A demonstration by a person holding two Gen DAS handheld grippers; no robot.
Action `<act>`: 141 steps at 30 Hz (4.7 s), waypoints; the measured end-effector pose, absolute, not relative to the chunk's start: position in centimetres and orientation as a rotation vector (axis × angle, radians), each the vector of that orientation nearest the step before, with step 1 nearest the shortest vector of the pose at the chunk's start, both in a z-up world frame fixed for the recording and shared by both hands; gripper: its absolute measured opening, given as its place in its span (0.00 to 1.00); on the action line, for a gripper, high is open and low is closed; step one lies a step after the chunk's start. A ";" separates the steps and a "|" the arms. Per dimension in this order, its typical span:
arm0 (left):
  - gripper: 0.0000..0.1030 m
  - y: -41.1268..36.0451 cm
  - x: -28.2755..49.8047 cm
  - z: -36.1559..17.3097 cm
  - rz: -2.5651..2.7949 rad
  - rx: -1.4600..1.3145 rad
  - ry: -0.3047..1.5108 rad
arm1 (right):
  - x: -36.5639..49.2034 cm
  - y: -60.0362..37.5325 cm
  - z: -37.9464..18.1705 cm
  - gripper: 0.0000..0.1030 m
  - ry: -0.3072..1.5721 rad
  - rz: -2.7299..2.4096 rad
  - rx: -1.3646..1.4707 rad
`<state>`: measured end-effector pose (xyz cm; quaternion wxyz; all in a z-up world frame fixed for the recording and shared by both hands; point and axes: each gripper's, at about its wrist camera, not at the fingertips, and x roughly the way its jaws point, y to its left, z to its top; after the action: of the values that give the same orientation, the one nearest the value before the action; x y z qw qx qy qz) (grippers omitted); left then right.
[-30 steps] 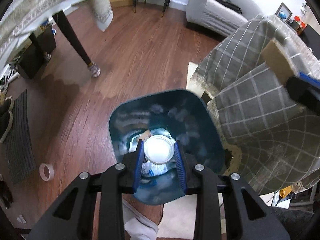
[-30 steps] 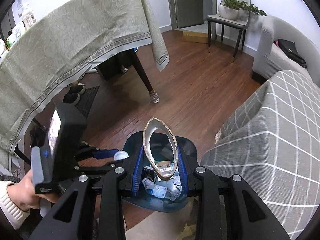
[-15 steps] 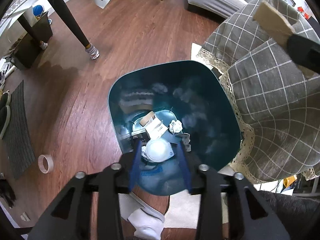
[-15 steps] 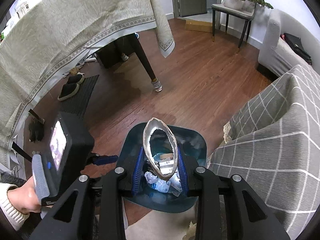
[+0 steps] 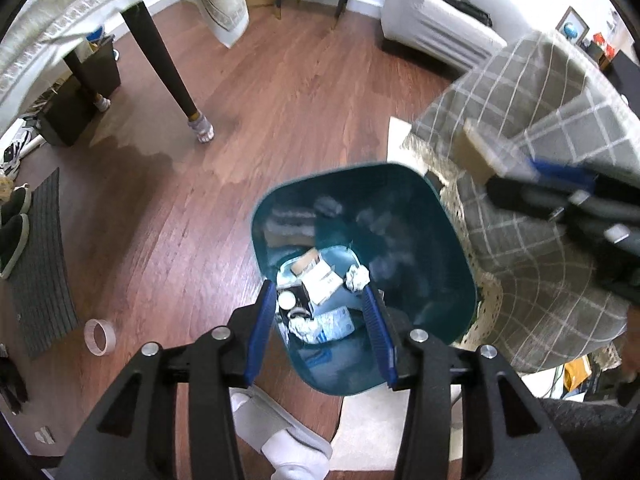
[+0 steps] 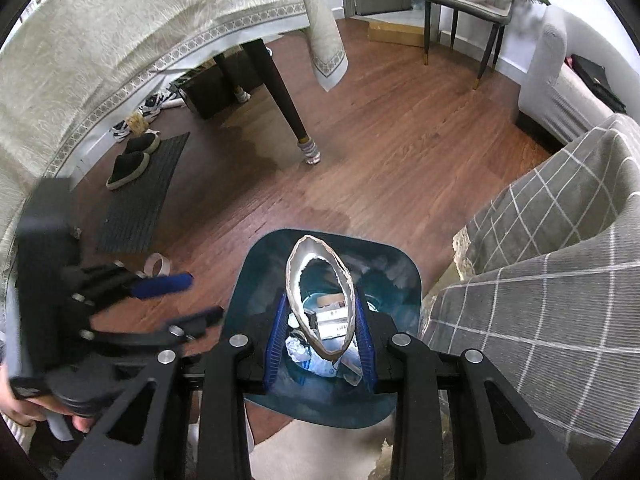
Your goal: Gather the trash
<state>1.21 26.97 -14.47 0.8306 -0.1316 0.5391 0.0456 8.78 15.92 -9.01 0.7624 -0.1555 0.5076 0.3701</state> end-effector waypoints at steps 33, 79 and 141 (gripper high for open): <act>0.31 27.0 0.3 -3.0 0.048 -0.353 0.858 | 7.7 16.5 -13.3 0.49 1.231 0.776 -0.465; 0.94 17.9 -7.5 4.0 0.171 -0.051 0.583 | 0.5 -12.4 6.1 0.97 0.658 0.317 -0.063; 0.95 16.9 -8.5 1.3 0.203 -0.077 0.606 | -2.4 -11.4 4.0 0.97 0.634 0.361 -0.124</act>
<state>-8.51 16.91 1.32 0.9487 -0.0378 0.2977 0.0999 -2.44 -11.44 3.95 0.9323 -0.0605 0.3098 0.1765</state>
